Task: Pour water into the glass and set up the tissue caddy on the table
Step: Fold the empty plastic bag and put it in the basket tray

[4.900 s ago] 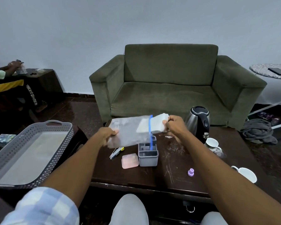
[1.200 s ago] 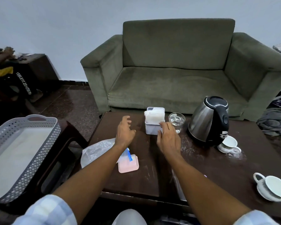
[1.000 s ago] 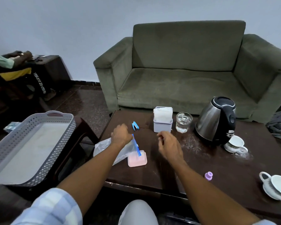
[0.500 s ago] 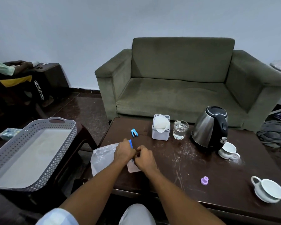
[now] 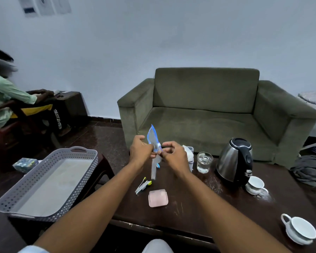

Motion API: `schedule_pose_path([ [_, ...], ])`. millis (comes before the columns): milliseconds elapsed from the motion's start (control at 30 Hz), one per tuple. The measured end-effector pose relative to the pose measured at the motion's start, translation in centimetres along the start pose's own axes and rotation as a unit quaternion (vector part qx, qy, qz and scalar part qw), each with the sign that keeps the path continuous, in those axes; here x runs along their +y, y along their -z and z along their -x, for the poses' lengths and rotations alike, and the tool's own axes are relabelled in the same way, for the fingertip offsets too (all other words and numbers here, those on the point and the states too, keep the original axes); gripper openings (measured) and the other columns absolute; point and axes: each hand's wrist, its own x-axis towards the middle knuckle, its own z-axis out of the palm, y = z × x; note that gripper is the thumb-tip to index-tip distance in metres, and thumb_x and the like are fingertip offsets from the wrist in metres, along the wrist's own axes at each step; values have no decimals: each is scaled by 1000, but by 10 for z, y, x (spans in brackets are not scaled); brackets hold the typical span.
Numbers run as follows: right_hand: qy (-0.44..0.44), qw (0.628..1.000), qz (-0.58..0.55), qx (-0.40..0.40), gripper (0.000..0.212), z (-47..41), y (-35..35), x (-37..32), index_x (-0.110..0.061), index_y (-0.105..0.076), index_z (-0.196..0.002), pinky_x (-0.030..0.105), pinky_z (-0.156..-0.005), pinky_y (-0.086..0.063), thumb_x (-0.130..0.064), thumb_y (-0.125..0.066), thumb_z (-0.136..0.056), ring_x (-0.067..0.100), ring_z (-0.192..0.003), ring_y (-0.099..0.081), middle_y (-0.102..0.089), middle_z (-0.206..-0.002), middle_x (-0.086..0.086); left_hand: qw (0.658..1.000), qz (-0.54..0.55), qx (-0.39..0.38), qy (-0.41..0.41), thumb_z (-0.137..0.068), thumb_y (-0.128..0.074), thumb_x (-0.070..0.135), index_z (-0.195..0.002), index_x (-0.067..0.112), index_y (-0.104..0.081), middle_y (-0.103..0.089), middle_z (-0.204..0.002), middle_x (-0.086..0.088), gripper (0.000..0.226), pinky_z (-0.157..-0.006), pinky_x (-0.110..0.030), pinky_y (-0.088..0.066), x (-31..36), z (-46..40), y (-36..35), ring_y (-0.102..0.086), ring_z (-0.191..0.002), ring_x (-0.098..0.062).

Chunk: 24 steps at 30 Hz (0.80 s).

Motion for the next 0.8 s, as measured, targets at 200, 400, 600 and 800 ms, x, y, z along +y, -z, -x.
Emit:
schedule_pose_path([
  [200,127,987,97,-4,15,-3,70,-82,-15,-82,-97,26,-74,-57,-5,-78,-87,4,-73,-68,-80,-85,-2,934,-144,28,-326,-79,-65,1,-134,16,-62,-67,-118,-6,57,-95,-37,-55,72,32,13,-67,-108,-23],
  [400,169,970,167,-44,17,7,131,-122,-15,-84,-100,28,-79,-59,-4,-74,-91,6,-82,-71,-80,-90,-4,824,-320,-138,-447,-88,-79,31,-118,32,-79,-76,-122,15,31,-114,-41,-39,128,43,10,-62,-130,-6],
  [600,179,971,158,-14,16,20,157,-124,-22,-80,-91,25,-73,-57,-36,-84,-86,6,-81,-72,-79,-88,-5,861,-215,-159,-432,-91,-77,19,-99,16,-86,-84,-92,4,13,-78,-20,-55,139,56,-19,-77,-87,-9],
  [800,201,963,177,8,18,17,169,-131,-16,-78,-91,26,-73,-58,-26,-90,-81,16,-85,-74,-79,-91,0,860,-173,-192,-440,-94,-73,20,-108,18,-80,-81,-93,6,16,-80,-16,-56,147,64,-33,-77,-88,-7],
])
